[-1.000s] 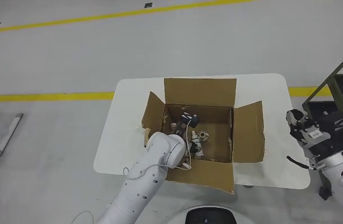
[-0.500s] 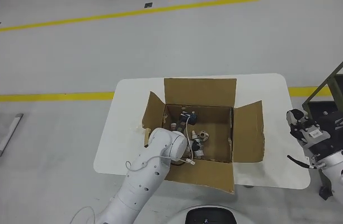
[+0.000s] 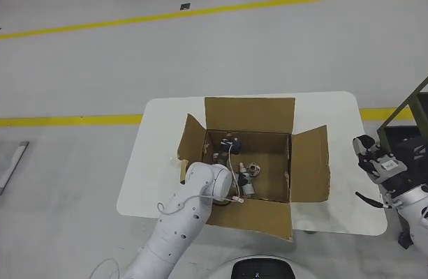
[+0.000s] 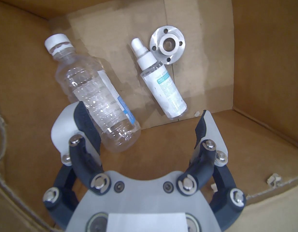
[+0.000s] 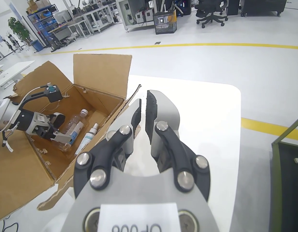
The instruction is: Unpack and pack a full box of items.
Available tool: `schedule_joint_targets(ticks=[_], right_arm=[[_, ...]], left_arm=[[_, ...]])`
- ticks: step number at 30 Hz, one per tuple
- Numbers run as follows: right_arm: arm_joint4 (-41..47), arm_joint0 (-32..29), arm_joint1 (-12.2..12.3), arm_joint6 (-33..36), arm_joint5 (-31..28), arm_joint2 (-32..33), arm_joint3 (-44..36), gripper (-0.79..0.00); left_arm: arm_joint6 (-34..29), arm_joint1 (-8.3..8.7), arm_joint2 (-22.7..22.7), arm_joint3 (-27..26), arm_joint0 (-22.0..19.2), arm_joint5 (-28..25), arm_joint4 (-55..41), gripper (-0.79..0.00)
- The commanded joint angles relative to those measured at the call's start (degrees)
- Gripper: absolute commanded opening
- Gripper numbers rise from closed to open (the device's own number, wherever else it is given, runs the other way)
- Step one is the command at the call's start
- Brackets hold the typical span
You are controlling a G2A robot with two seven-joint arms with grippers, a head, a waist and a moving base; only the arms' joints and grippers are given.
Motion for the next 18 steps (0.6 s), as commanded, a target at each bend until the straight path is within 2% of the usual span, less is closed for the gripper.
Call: schedule_joint_targets(ticks=[1, 8, 9, 10, 11, 13, 15, 18], right_arm=[[0.13, 0.06, -0.01, 0.01, -0.05, 0.04, 0.06, -0.696], [0.29, 0.16, -0.03, 0.18, -0.23, 0.37, 0.25, -0.702], [0.29, 0.17, -0.04, 0.18, -0.26, 0.4, 0.22, -0.699], [0.23, 0.16, -0.03, 0.27, -0.37, 0.41, 0.22, -0.699], [0.22, 0.17, -0.03, 0.31, -0.42, 0.44, 0.23, -0.699], [0.25, 0.2, -0.04, 0.36, -0.46, 0.49, 0.23, -0.702], [0.14, 0.27, -0.03, 0.48, -0.51, 0.58, 0.25, -0.705], [0.21, 0.38, -0.04, 0.57, -0.53, 0.66, 0.37, -0.717]], left_arm=[[-0.17, -0.18, 0.21, 1.04, -0.44, 1.82, 1.37, 0.0], [-2.23, -1.16, 0.33, 6.03, -2.09, 8.23, 2.71, 0.0], [-1.88, -1.36, 0.11, 6.78, -2.18, 8.88, 1.78, -0.022], [-1.65, -1.49, 0.33, 8.02, -2.33, 9.12, 2.16, -0.092], [-1.35, -1.65, 0.58, 8.79, -2.56, 9.34, 2.42, -0.105], [-1.02, -1.96, 1.02, 9.97, -2.85, 9.76, 2.69, -0.08], [-1.09, -2.25, 1.35, 10.8, -3.09, 9.99, 2.77, -0.123], [-1.06, -2.61, 2.25, 12.05, -3.28, 10.17, 4.18, -0.145]])
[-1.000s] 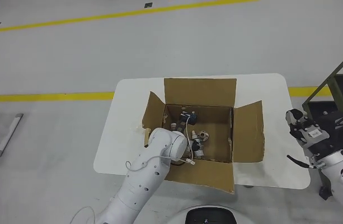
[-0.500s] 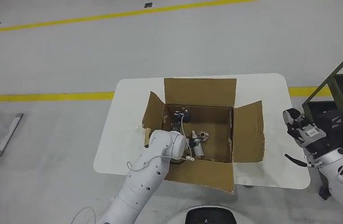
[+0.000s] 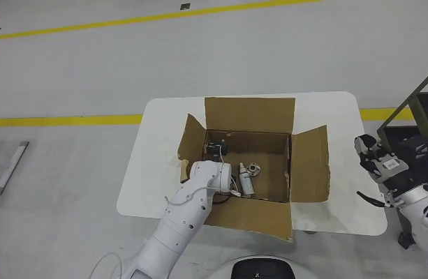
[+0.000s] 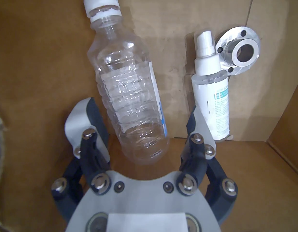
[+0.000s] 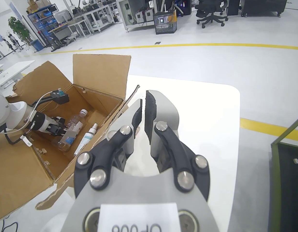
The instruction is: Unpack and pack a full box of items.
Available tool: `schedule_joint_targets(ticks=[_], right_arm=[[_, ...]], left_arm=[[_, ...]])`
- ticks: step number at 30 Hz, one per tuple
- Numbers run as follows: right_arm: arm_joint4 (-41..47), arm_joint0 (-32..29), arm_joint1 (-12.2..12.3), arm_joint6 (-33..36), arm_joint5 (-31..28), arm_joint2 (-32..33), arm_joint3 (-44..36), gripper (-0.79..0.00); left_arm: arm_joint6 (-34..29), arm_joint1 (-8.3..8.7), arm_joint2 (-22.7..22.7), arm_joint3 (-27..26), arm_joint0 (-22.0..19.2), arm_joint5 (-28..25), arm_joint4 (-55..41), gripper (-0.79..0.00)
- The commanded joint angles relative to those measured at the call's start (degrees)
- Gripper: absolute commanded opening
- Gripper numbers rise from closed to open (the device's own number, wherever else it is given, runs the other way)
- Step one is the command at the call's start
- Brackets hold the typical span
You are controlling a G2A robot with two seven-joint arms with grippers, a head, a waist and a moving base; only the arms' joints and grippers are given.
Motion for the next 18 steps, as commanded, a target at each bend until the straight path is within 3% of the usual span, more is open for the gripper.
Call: schedule_joint_targets(ticks=[1, 2, 4, 7, 8, 14, 18], right_arm=[[0.01, 0.02, -0.01, 0.02, 0.03, -0.01, 0.03, -0.717], [0.01, 0.02, -0.02, 0.03, -0.04, -0.05, 0.08, -0.72], [0.05, 0.02, -0.03, 0.06, -0.12, -0.14, 0.18, -0.711], [1.99, 0.05, -0.1, 0.28, -0.34, -0.39, 0.41, -0.677], [2.88, 0.15, -0.13, 0.3, -0.47, -0.41, 0.44, -0.637], [15.58, 0.99, -0.45, 2.2, -0.45, -1.06, 1.23, -0.52], [21.86, 1.8, -0.38, 7.09, -1.3, -2.02, 2.06, -0.434]], left_arm=[[0.0, -0.24, 0.25, 0.61, 0.02, 0.35, 0.12, -0.172], [0.07, -0.36, 0.3, 1.07, -0.01, 0.51, 0.13, -0.197], [0.25, -0.64, 0.13, 1.78, -0.06, 1.22, -0.42, -0.154], [0.9, -0.96, 0.17, 3.02, -0.26, 1.24, -0.37, -0.157], [0.98, -1.06, 0.15, 3.34, -0.33, 1.25, -0.41, -0.2], [1.46, -1.57, 0.17, 4.62, -0.54, 1.04, 0.03, -0.151], [1.66, -1.85, 0.07, 5.38, -0.54, 0.95, 0.39, -0.172]])
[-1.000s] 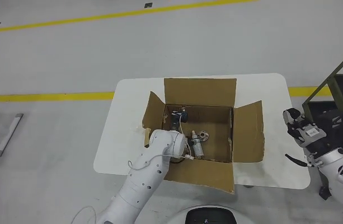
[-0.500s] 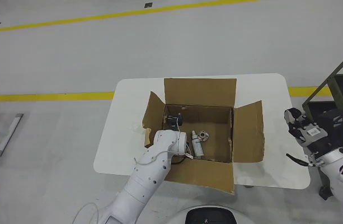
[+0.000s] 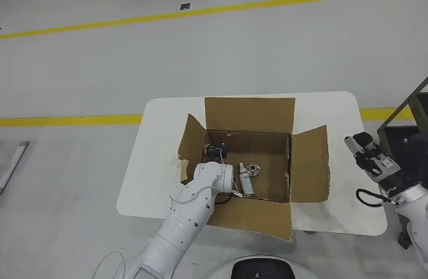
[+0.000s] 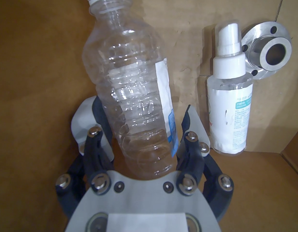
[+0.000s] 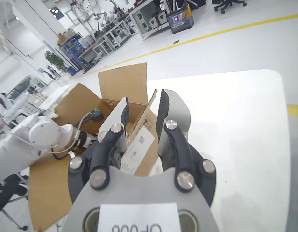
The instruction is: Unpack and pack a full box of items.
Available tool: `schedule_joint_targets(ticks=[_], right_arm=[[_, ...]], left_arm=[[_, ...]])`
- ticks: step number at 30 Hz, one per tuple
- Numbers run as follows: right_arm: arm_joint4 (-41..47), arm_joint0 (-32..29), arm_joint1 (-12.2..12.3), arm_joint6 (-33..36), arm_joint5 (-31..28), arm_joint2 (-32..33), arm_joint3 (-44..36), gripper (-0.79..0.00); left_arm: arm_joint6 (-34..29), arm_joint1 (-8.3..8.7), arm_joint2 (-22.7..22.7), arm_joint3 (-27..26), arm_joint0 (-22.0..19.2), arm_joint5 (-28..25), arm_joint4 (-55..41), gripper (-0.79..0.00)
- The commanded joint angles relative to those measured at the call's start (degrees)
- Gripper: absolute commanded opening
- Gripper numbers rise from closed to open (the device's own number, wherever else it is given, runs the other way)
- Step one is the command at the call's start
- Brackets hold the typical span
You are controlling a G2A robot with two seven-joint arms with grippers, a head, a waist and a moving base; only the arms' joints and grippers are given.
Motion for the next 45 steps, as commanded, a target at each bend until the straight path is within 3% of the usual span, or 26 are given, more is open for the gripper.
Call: schedule_joint_targets(ticks=[1, 4, 7, 9, 11, 14, 16, 17, 27, 35, 40, 41, 42, 45], right_arm=[[0.74, 0.41, 0.16, 3.3, -0.69, -0.57, 0.41, -0.413], [1.35, 1.1, 0.22, 5.81, -1.52, -2.31, 1.68, -0.314], [1.26, 1.85, 0.28, 8.06, -2.51, -4.32, 2.64, -0.369], [1.3, 2.26, 0.27, 9.04, -2.6, -5.53, 3.34, -0.394], [1.92, 2.53, 0.22, 9.71, -2.36, -6.79, 4.05, -0.425], [2.69, 2.75, 0.14, 9.75, -1.42, -7.98, 5.03, -0.536], [2.69, 2.86, 0.13, 9.82, -0.87, -8.38, 5.21, -0.668], [3.01, 2.84, 0.11, 9.67, -0.55, -8.52, 5.33, -0.785], [4.16, 3.21, 0.23, 8.97, 0.68, -7.65, 5.28, -0.785], [5.26, 4.2, 0.63, 9.77, 0.66, -4.61, 6.3, -0.785], [3.38, 6.13, 1.4, 14.08, -0.54, -1.39, 8.56, -0.785], [3.53, 6.49, 1.52, 14.91, -0.83, -1.06, 8.9, -0.702], [3.1, 6.85, 1.67, 15.98, -1.11, -0.69, 9.19, -0.57], [2.57, 7.65, 1.9, 16.7, -1.24, -0.15, 9.97, -0.462]], left_arm=[[0.02, -0.12, -0.1, 0.26, 0.0, -0.04, 0.07, -0.188], [0.09, -0.31, -0.33, 0.62, 0.01, -0.05, 0.12, -0.206], [0.1, -0.48, -0.53, 0.92, 0.03, -0.05, 0.3, -0.342], [0.35, -0.58, -0.75, 1.22, 0.11, -0.08, 0.31, -0.499], [0.55, -0.69, -0.89, 1.54, 0.19, -0.11, 0.38, -0.551], [0.7, -0.88, -1.11, 1.98, 0.22, -0.1, 0.34, -0.597], [0.8, -1.02, -1.3, 2.14, 0.21, -0.03, 0.23, -0.742], [0.88, -1.08, -1.36, 2.19, 0.2, -0.05, 0.28, -0.785], [0.92, -1.08, -3.64, -1.65, 0.07, -1.24, 0.65, -0.785], [-1.85, -0.39, -8.11, -10.51, 0.71, -2.87, -0.97, -0.785], [-4.33, 0.18, -10.19, -16.52, 0.35, -3.39, 1.81, -0.785], [-4.84, 0.27, -10.57, -17.57, 0.32, -3.22, 2.43, -0.785], [-5.33, 0.33, -11.12, -18.53, 0.28, -2.94, 2.6, -0.785], [-6.45, 0.5, -12.54, -20.91, 0.05, -2.97, 2.95, -0.785]])
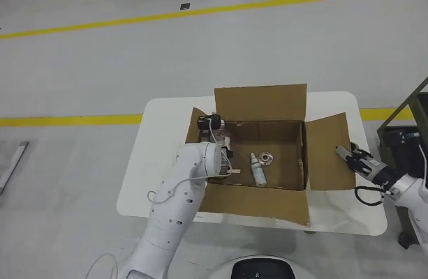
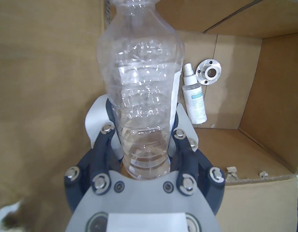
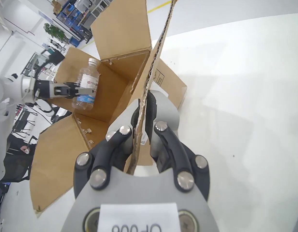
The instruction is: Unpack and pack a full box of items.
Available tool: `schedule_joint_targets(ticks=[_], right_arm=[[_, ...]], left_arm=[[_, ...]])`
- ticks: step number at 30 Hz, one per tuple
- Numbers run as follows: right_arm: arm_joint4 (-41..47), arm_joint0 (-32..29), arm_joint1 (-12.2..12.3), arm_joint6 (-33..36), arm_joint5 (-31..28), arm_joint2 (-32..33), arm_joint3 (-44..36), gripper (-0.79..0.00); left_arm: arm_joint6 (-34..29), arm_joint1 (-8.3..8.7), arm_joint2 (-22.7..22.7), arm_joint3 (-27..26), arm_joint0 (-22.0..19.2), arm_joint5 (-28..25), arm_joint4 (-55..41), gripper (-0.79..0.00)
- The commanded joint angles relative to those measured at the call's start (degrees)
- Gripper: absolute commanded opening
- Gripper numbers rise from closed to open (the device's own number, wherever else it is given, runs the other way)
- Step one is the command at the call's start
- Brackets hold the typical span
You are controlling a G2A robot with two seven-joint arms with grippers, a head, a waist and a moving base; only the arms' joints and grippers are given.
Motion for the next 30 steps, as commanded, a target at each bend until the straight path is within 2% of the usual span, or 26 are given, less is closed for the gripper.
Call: schedule_joint_targets(ticks=[1, 2, 4, 5, 7, 12, 15, 20, 22, 23, 24, 25, 26, 27, 30], right_arm=[[-0.42, 0.29, 0.12, 0.46, -0.18, 0.05, 0.28, -0.44], [-0.71, 0.4, 0.17, 0.49, -0.16, 0.11, 0.49, -0.289], [-0.48, 0.53, 0.22, 0.36, -0.13, 0.04, 0.69, -0.345], [-0.36, 0.5, 0.22, 0.03, 0.09, 0.06, 0.73, -0.305], [-0.42, 0.18, 0.24, -0.45, 0.54, 0.08, 0.56, 0.0], [0.54, -1.42, 0.18, -3.25, 2.25, 1.06, -0.84, 0.0], [4.16, -3.19, -0.06, -5.36, 3.57, 1.58, -2.45, 0.0], [10.26, -6.18, -0.28, -3.02, 4.76, 0.35, -5.27, 0.0], [11.48, -6.85, -0.3, -1.65, 5.05, -0.44, -5.65, -0.108], [11.11, -7.08, -0.26, -0.78, 5.08, -0.87, -5.71, -0.326], [11.11, -7.22, -0.25, -0.39, 5.32, -1.19, -5.59, -0.434], [11.32, -7.28, -0.26, -0.27, 5.46, -1.51, -5.57, -0.456], [11.91, -7.41, -0.29, 0.08, 5.34, -1.97, -5.56, -0.646], [12.32, -7.47, -0.29, 0.22, 5.37, -2.13, -5.45, -0.785], [12.03, -7.71, -0.23, 0.34, 5.23, -2.14, -5.48, -0.785]], left_arm=[[-0.32, 0.1, -0.8, -1.27, -0.09, -0.19, 0.23, -0.785], [-0.32, 0.12, -1.25, -2.0, -0.11, -0.22, 0.1, -0.785], [-0.71, 0.19, -1.99, -3.05, -0.16, -0.49, -0.09, -0.785], [-0.74, 0.22, -2.29, -3.57, -0.19, -0.43, 0.09, -0.785], [-0.93, 0.23, -2.73, -4.69, -0.19, -0.52, 0.04, -0.785], [-0.79, 0.37, -4.46, -7.11, -0.33, -0.08, 0.72, -0.785], [-0.8, 0.57, -6.04, -8.62, -0.64, 0.08, 1.83, -0.785], [-1.17, 1.05, -9.11, -11.21, -1.05, -0.36, 4.2, -0.785], [-1.31, 1.26, -10.57, -12.42, -1.2, -0.53, 5.09, -0.785], [-1.09, 1.46, -11.14, -12.78, -1.23, -1.31, 6.75, -0.785], [-1.17, 1.64, -12.16, -12.96, -1.26, -1.33, 8.07, -0.785], [-1.24, 1.79, -13.42, -13.22, -1.3, -0.93, 8.65, -0.785], [-1.22, 2.0, -14.71, -13.25, -1.38, -1.1, 9.78, -0.785], [-1.34, 2.15, -15.68, -13.35, -1.31, -1.27, 10.53, -0.785], [-2.12, 2.61, -16.9, -13.34, -0.59, -2.82, 14.83, -0.785]])
